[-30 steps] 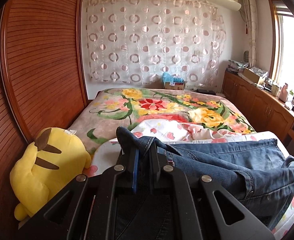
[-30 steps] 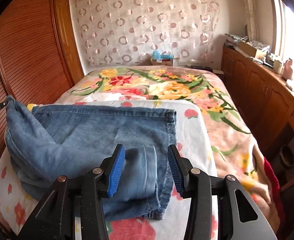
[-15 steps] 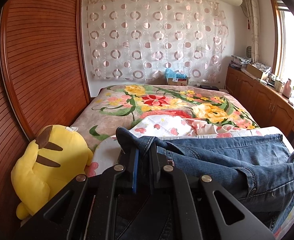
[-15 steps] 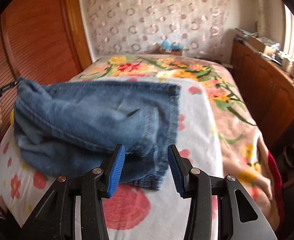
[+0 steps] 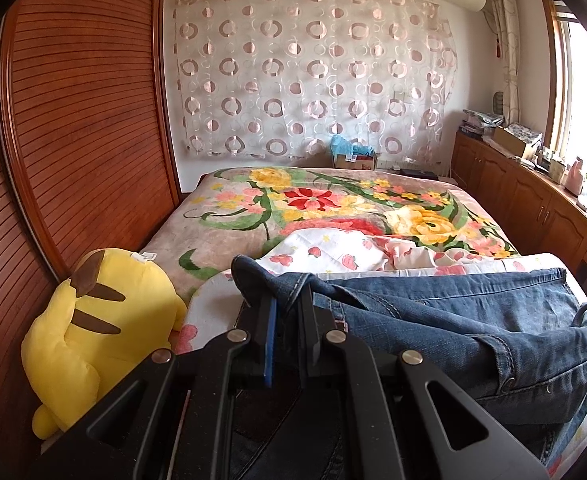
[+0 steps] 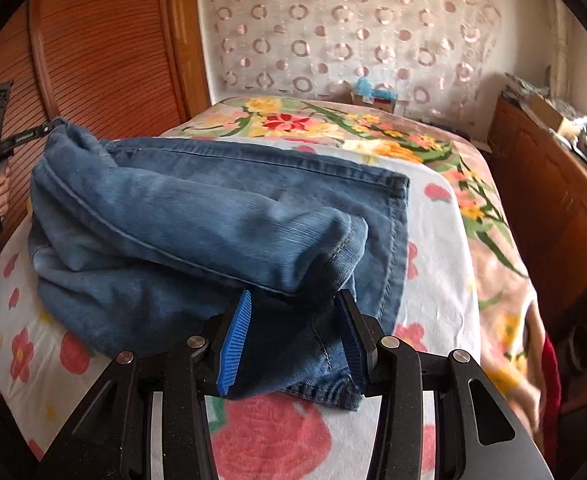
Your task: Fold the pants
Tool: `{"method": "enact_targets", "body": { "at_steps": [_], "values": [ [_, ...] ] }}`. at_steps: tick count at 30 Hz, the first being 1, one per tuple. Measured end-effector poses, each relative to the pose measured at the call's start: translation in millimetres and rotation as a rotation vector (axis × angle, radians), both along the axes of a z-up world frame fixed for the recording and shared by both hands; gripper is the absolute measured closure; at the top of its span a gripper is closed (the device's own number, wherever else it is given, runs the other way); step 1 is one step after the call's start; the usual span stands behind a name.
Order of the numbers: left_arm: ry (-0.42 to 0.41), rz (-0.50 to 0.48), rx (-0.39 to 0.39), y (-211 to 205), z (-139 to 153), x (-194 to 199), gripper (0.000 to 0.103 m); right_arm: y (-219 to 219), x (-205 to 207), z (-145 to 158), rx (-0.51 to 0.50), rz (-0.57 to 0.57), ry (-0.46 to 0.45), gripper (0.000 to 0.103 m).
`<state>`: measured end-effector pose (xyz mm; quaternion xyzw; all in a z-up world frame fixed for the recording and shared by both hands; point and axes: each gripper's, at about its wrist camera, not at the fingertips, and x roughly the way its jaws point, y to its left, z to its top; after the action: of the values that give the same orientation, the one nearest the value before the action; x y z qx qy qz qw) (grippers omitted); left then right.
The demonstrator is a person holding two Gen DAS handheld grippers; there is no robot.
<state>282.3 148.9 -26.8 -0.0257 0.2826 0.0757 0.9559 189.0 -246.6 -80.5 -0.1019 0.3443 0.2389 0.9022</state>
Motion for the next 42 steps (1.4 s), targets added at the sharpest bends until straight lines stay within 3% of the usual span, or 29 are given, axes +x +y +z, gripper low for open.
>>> {"method": "enact_targets", "body": {
  "at_steps": [1, 6, 7, 8, 17, 18, 20, 21, 22, 31, 32, 33, 35, 36, 42],
  "values": [
    [0.000, 0.000, -0.001, 0, 0, 0, 0.094, 1, 1, 0, -0.006, 0.010, 0.000, 0.073],
    [0.000, 0.000, 0.001, 0, 1, 0, 0.094, 4, 14, -4, -0.035, 0.021, 0.007, 0.081],
    [0.000, -0.001, 0.000, 0, 1, 0, 0.094, 4, 15, -3, -0.040, 0.016, 0.000, 0.092],
    [0.000, 0.000, 0.000, -1, 1, 0, 0.094, 4, 17, -2, -0.044, 0.013, -0.009, 0.097],
    [0.002, 0.011, 0.006, -3, 1, 3, 0.094, 0, 10, 0, -0.020, 0.009, -0.055, 0.101],
    [0.003, 0.013, 0.010, -3, 1, 6, 0.094, 1, 7, -2, -0.012, 0.022, -0.049, 0.100],
    [0.014, 0.018, 0.017, -4, 1, 15, 0.094, 5, 3, -7, -0.044, 0.016, -0.052, 0.076],
    [0.019, 0.020, 0.019, -5, 2, 19, 0.094, 7, 2, -8, -0.054, 0.019, -0.053, 0.058],
    [0.025, 0.023, 0.023, -5, 2, 24, 0.094, 8, 1, -10, -0.057, 0.029, -0.051, 0.052],
    [0.069, 0.031, 0.011, 1, -8, 42, 0.094, 12, 24, -32, -0.128, -0.024, -0.004, 0.051],
    [0.068, 0.031, 0.011, 1, -7, 42, 0.094, 13, 27, -34, -0.131, -0.028, 0.004, 0.053],
    [0.069, 0.030, 0.010, 1, -7, 43, 0.094, 14, 30, -36, -0.141, -0.031, 0.012, 0.067],
    [0.067, 0.028, 0.009, 0, -7, 42, 0.094, 19, 36, -40, -0.155, -0.028, 0.033, 0.081],
    [0.066, 0.026, 0.008, -1, -8, 42, 0.094, 22, 39, -39, -0.157, -0.023, 0.036, 0.093],
    [0.049, 0.007, -0.001, -3, -5, 40, 0.094, 9, 42, -18, -0.048, -0.012, -0.010, 0.099]
  ]
}}
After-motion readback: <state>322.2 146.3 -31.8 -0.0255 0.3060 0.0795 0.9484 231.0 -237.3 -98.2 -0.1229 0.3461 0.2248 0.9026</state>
